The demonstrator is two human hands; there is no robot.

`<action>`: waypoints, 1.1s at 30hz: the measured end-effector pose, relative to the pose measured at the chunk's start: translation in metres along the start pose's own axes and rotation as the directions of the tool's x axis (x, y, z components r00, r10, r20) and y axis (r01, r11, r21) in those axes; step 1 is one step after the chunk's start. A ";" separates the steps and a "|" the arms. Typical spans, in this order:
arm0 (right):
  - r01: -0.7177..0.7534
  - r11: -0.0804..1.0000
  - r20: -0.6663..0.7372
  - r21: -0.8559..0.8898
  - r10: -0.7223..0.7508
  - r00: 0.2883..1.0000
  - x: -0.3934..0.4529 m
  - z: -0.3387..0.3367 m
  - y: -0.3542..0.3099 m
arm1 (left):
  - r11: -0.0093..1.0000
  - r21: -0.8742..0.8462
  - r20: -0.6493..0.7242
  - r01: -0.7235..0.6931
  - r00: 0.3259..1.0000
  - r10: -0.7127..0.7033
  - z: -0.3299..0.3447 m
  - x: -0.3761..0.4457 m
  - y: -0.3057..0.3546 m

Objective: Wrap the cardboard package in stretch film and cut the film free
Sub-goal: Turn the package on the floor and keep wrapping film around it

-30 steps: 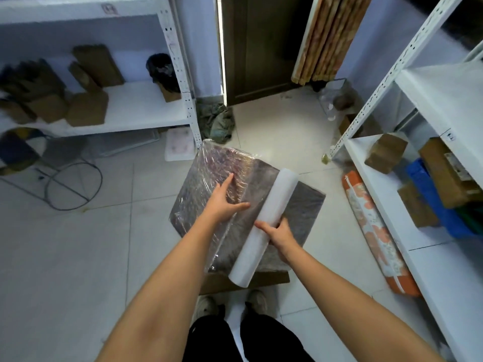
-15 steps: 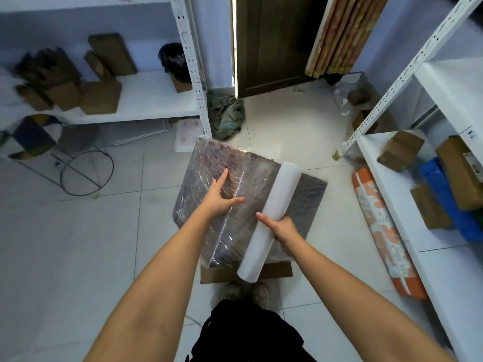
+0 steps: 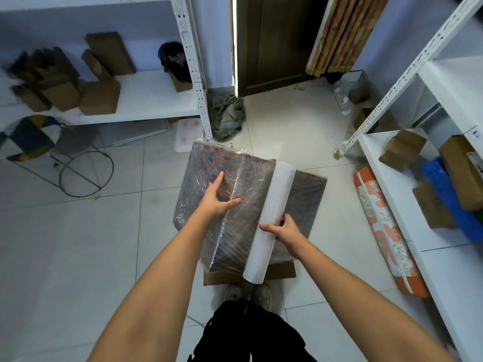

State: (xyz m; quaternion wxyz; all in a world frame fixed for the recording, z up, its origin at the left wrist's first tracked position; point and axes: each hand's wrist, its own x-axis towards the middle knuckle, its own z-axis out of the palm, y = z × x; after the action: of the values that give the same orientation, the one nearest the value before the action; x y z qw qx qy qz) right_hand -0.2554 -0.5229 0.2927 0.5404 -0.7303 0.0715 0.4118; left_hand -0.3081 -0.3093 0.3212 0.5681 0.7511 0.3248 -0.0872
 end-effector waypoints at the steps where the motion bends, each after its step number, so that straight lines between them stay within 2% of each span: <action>1: 0.024 1.000 -0.019 -0.007 -0.024 1.000 0.000 0.000 0.000 | 1.000 -0.001 0.001 0.000 1.000 0.000 -0.001 0.001 0.001; 7: 0.099 0.990 -0.145 -0.103 -0.113 0.983 0.008 0.004 0.000 | 1.000 -0.020 -0.039 0.008 0.999 -0.008 -0.009 0.002 0.000; 12: 0.044 0.985 -0.193 -0.168 -0.077 0.978 0.018 0.006 -0.002 | 0.999 -0.044 -0.049 0.018 0.999 -0.020 -0.010 -0.002 -0.003; 16: 0.018 0.985 -0.178 -0.174 -0.049 0.983 0.023 0.012 -0.003 | 0.999 -0.038 -0.036 0.022 0.999 -0.023 -0.010 -0.001 -0.002; 18: 0.018 0.985 -0.168 -0.172 -0.047 0.985 0.023 0.013 -0.002 | 0.999 0.021 -0.037 0.050 0.998 -0.049 -0.009 -0.001 -0.001; 20: 0.023 0.983 -0.160 -0.180 -0.052 0.986 0.024 0.012 -0.001 | 0.973 0.203 -0.087 0.107 0.992 -0.091 -0.005 -0.002 0.004; 22: 0.029 0.981 -0.153 -0.189 -0.059 0.987 0.025 0.011 -0.001 | 0.909 0.400 -0.154 0.115 0.987 -0.057 0.004 -0.002 0.013; 23: 0.024 0.981 -0.147 -0.191 -0.053 0.988 0.024 0.011 -0.001 | 0.891 0.438 -0.184 0.118 0.982 -0.039 0.009 -0.001 0.017; 27: 0.025 0.985 -0.137 -0.173 -0.049 0.989 0.025 0.012 0.000 | 0.888 0.446 -0.290 0.115 0.957 0.021 0.019 0.010 0.014; 30: 0.018 0.989 -0.057 -0.146 -0.026 0.998 0.027 0.012 -0.001 | 0.893 0.443 -0.265 0.073 0.963 0.052 0.012 0.016 0.008; 33: 0.033 0.989 -0.006 -0.145 -0.034 0.999 0.027 0.015 0.000 | 0.846 0.518 -0.261 0.121 0.965 0.021 0.009 0.015 0.014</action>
State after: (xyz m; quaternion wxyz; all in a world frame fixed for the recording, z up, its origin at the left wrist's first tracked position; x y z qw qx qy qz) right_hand -0.2461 -0.5009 0.2731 0.4924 -0.7705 0.0317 0.4036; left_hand -0.2862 -0.3139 0.3213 0.2893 0.8746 0.3784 -0.0904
